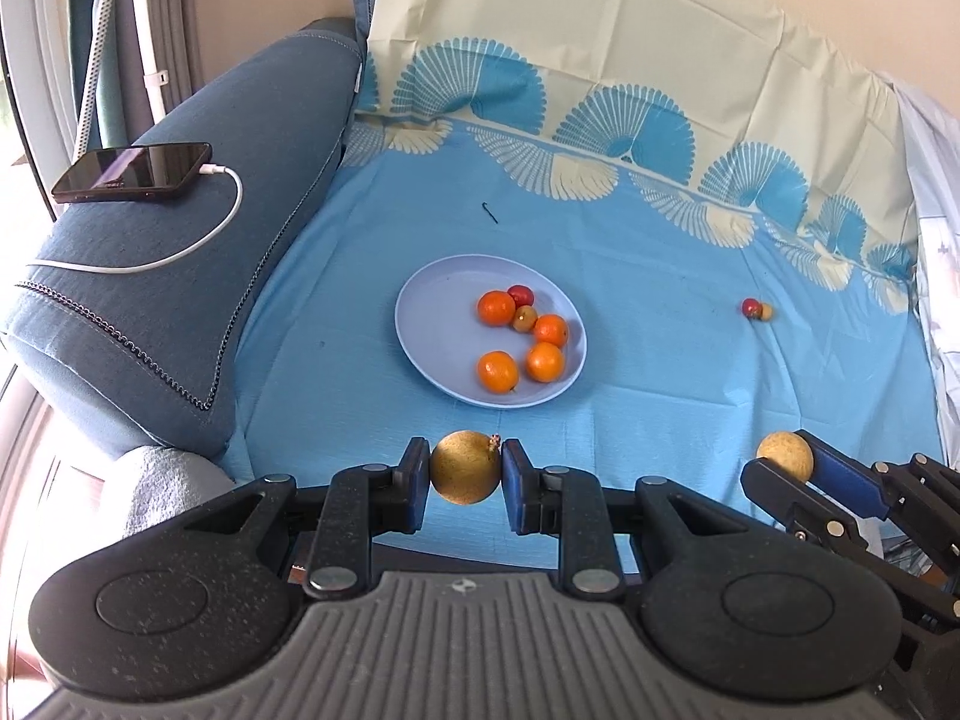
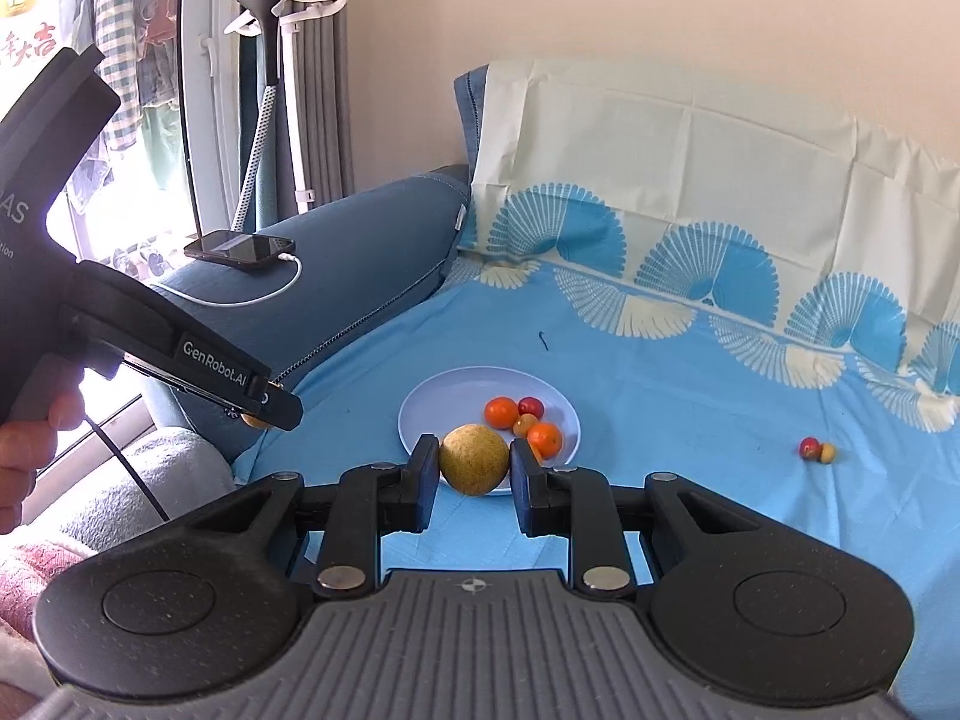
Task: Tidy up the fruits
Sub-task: 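Carry both held longans over the pale blue plate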
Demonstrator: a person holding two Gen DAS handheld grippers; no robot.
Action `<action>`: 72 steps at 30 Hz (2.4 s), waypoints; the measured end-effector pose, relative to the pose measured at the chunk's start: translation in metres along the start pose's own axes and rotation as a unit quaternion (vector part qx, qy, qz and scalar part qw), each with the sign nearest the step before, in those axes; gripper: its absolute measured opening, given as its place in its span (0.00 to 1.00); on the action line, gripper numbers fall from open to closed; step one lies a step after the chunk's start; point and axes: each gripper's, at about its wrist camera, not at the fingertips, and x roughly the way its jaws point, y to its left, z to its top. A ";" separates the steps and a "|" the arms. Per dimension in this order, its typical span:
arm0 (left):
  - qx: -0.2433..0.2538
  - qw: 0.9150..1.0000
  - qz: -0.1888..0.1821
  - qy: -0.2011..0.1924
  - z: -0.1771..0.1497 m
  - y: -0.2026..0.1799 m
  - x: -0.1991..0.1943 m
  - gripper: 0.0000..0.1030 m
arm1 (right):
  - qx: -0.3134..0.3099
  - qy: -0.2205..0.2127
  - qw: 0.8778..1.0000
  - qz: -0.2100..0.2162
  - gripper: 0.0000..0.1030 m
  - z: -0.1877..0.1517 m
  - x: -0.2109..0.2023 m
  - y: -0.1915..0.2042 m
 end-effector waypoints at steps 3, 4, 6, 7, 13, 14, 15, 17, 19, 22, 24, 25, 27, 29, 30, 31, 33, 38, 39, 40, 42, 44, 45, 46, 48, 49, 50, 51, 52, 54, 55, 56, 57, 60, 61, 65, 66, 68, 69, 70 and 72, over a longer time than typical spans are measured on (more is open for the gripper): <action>-0.001 1.000 -0.003 -0.003 0.000 0.000 -0.001 0.27 | -0.002 -0.001 1.000 -0.003 0.26 0.001 0.000 0.001; -0.001 1.000 -0.004 -0.003 0.000 0.001 -0.001 0.27 | -0.002 -0.001 1.000 -0.003 0.26 0.000 0.000 0.001; -0.003 1.000 -0.005 -0.003 -0.001 0.002 -0.001 0.27 | -0.003 0.000 1.000 -0.004 0.26 0.000 -0.001 0.001; -0.003 1.000 -0.005 -0.003 -0.001 0.002 -0.001 0.27 | -0.004 0.001 1.000 -0.003 0.26 0.000 0.000 0.000; -0.002 1.000 -0.004 0.002 0.001 0.002 0.003 0.27 | -0.003 0.004 1.000 -0.004 0.26 -0.001 0.003 0.000; -0.002 1.000 -0.004 0.004 0.002 0.003 0.004 0.27 | -0.003 0.004 1.000 -0.004 0.26 -0.001 0.003 0.000; -0.002 1.000 -0.004 0.005 0.002 0.003 0.005 0.27 | -0.002 0.005 1.000 -0.003 0.26 -0.001 0.003 0.000; -0.001 1.000 -0.003 0.006 0.002 0.002 0.007 0.27 | -0.001 0.006 1.000 -0.003 0.26 -0.001 0.003 0.000; -0.001 1.000 -0.003 0.008 0.003 0.002 0.009 0.27 | 0.001 0.009 1.000 -0.003 0.26 -0.001 0.006 -0.001; -0.001 1.000 -0.001 0.012 0.004 0.001 0.013 0.27 | 0.004 0.014 1.000 -0.002 0.26 -0.001 0.008 -0.002; -0.001 1.000 0.000 0.015 0.004 0.002 0.016 0.27 | 0.005 0.016 1.000 -0.001 0.26 -0.001 0.011 -0.001; -0.001 1.000 0.000 0.017 0.005 0.002 0.018 0.27 | 0.005 0.018 1.000 -0.001 0.26 -0.001 0.013 -0.002; 0.000 1.000 0.001 0.021 0.006 0.001 0.021 0.27 | 0.007 0.022 1.000 -0.001 0.26 -0.001 0.016 -0.002; 0.000 1.000 0.002 0.025 0.006 0.001 0.025 0.27 | 0.010 0.026 1.000 -0.002 0.26 -0.001 0.018 -0.002; 0.000 1.000 0.003 0.027 0.007 0.001 0.027 0.27 | 0.012 0.028 1.000 -0.002 0.26 -0.001 0.020 -0.003; 0.000 1.000 0.003 0.029 0.008 0.001 0.029 0.27 | 0.013 0.031 0.999 -0.001 0.26 -0.001 0.022 -0.003; 0.000 0.999 0.005 0.032 0.011 0.002 0.034 0.27 | 0.015 0.035 0.999 -0.002 0.26 0.000 0.025 -0.006; 0.000 0.999 0.008 0.040 0.018 0.002 0.047 0.27 | 0.022 0.048 0.999 -0.002 0.26 0.001 0.039 -0.011; 0.000 0.999 0.009 0.040 0.021 0.003 0.051 0.27 | 0.023 0.050 0.998 -0.002 0.25 0.001 0.043 -0.012; 0.000 0.999 0.011 0.040 0.023 0.003 0.054 0.27 | 0.023 0.052 0.998 -0.002 0.25 0.002 0.046 -0.013; -0.001 0.999 0.014 0.042 0.030 0.004 0.061 0.27 | 0.024 0.057 0.998 -0.001 0.26 0.004 0.055 -0.015; -0.001 0.999 0.016 0.044 0.037 0.005 0.070 0.27 | 0.024 0.060 0.998 -0.001 0.26 0.006 0.064 -0.017; 0.000 0.999 0.017 0.045 0.041 0.005 0.075 0.27 | 0.024 0.061 0.998 -0.001 0.26 0.007 0.069 -0.018; 0.001 0.999 0.019 0.045 0.045 0.005 0.081 0.27 | 0.024 0.062 0.998 -0.001 0.26 0.009 0.075 -0.020; 0.001 0.999 0.021 0.050 0.053 0.005 0.093 0.27 | 0.026 0.064 0.998 -0.001 0.26 0.012 0.088 -0.023; 0.002 0.998 0.022 0.052 0.056 0.005 0.099 0.27 | 0.027 0.065 0.997 -0.002 0.26 0.014 0.094 -0.025; 0.003 0.998 0.024 0.054 0.060 0.005 0.105 0.27 | 0.029 0.068 0.997 -0.002 0.26 0.016 0.102 -0.027; 0.004 0.998 0.025 0.056 0.064 0.005 0.111 0.27 | 0.032 0.071 0.997 -0.002 0.26 0.017 0.109 -0.029; 0.004 0.998 0.026 0.057 0.067 0.005 0.117 0.27 | 0.034 0.075 0.997 -0.001 0.26 0.018 0.116 -0.030; 0.002 0.998 0.028 0.063 0.073 0.006 0.130 0.27 | 0.037 0.083 0.996 0.001 0.26 0.021 0.131 -0.034; 0.001 0.997 0.028 0.066 0.076 0.007 0.136 0.27 | 0.039 0.088 0.995 0.002 0.26 0.021 0.138 -0.035; 0.001 0.997 0.030 0.069 0.080 0.007 0.142 0.27 | 0.041 0.092 0.995 0.003 0.26 0.022 0.145 -0.037; 0.002 0.997 0.031 0.072 0.083 0.007 0.149 0.27 | 0.043 0.095 0.994 0.005 0.26 0.023 0.153 -0.039; 0.004 0.996 0.034 0.079 0.091 0.006 0.169 0.27 | 0.048 0.105 0.993 0.007 0.26 0.025 0.174 -0.042; 0.004 0.996 0.034 0.081 0.093 0.006 0.175 0.27 | 0.048 0.107 0.993 0.007 0.26 0.025 0.179 -0.043; 0.001 0.995 0.037 0.092 0.101 0.005 0.202 0.27 | 0.053 0.121 0.991 0.011 0.26 0.026 0.208 -0.047; 0.001 0.995 0.038 0.096 0.102 0.004 0.208 0.27 | 0.055 0.125 0.991 0.012 0.26 0.026 0.215 -0.048; 0.002 0.994 0.040 0.103 0.104 0.003 0.221 0.27 | 0.059 0.133 0.989 0.014 0.26 0.026 0.229 -0.050; 0.003 0.993 0.041 0.106 0.104 0.003 0.227 0.27 | 0.060 0.136 0.989 0.014 0.26 0.025 0.235 -0.050; 0.005 0.993 0.043 0.109 0.105 0.003 0.232 0.27 | 0.061 0.140 0.988 0.013 0.26 0.025 0.242 -0.051; 0.011 0.992 0.046 0.113 0.105 0.002 0.242 0.27 | 0.062 0.145 0.987 0.013 0.26 0.024 0.253 -0.051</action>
